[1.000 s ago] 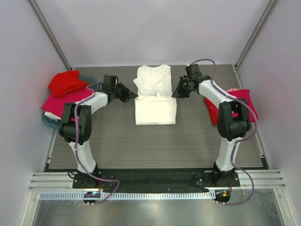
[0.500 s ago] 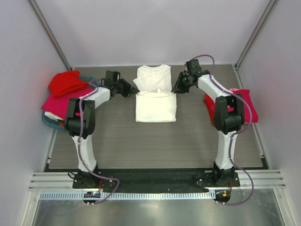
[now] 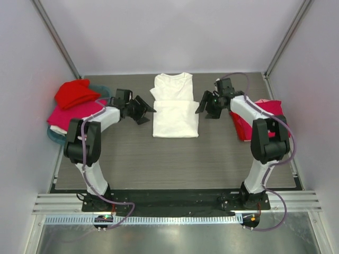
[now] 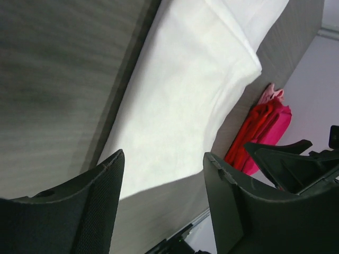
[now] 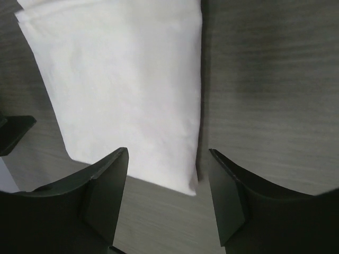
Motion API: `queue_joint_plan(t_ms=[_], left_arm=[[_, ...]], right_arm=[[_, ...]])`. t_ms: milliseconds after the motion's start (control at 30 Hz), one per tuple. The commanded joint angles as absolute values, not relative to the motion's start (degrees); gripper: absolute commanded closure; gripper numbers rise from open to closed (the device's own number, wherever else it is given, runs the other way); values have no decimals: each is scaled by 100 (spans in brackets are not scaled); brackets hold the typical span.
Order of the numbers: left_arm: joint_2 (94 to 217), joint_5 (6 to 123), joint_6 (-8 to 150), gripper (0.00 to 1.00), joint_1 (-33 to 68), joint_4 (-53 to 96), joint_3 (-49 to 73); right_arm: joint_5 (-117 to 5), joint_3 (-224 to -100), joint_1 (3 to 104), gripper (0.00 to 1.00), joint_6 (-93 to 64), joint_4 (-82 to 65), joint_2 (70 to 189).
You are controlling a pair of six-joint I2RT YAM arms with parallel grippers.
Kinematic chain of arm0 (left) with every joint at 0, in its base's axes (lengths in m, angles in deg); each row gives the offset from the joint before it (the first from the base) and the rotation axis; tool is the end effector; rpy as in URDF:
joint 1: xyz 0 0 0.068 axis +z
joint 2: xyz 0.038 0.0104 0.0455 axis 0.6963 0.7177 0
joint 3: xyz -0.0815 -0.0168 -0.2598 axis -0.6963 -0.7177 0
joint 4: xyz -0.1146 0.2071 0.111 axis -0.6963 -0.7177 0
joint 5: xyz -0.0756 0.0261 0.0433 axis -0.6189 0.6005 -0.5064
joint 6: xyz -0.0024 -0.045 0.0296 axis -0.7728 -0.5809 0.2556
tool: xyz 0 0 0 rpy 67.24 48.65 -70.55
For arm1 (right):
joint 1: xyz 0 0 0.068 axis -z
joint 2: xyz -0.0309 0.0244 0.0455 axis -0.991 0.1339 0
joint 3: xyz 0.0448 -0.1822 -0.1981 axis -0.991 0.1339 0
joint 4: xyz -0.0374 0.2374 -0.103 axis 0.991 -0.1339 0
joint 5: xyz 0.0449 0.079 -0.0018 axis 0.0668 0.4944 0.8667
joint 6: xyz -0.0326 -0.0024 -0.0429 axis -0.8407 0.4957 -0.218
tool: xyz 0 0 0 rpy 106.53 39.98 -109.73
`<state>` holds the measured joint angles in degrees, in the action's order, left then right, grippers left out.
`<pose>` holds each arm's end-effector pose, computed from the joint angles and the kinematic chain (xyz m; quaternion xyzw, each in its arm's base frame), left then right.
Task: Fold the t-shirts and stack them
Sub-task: Fold the tshirt
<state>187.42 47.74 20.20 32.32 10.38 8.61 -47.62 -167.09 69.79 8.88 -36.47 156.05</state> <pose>0.3883 -0.0965 0.1799 -0.3187 0.8574 -0.3722 0.1572 0.3944 0.0979 0.2195 0.1042 0.9400 0.2349 0.2244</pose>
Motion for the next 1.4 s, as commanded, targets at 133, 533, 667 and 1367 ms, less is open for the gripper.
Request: queue_joint_plan(t_ms=[133,533,667,1367], left_arm=[[17358,5061,2548,42,2893,1003,-461],[17400,5079,2733,48,2779,1188,-1200],[17532,5070,2733,50,2735,1285,-1253],[18103,5342,2689,64,2638,1680,-1103]], right_arm=[[-4160,-14750,6983,44,1037,-2605,14503],[-3842,-14034,6684,52,1142,-1901,14818],[-3921,-14061,6684,61,1151,-1848,14933],[-3825,-14175,6666,99,1045,-1865,15021]])
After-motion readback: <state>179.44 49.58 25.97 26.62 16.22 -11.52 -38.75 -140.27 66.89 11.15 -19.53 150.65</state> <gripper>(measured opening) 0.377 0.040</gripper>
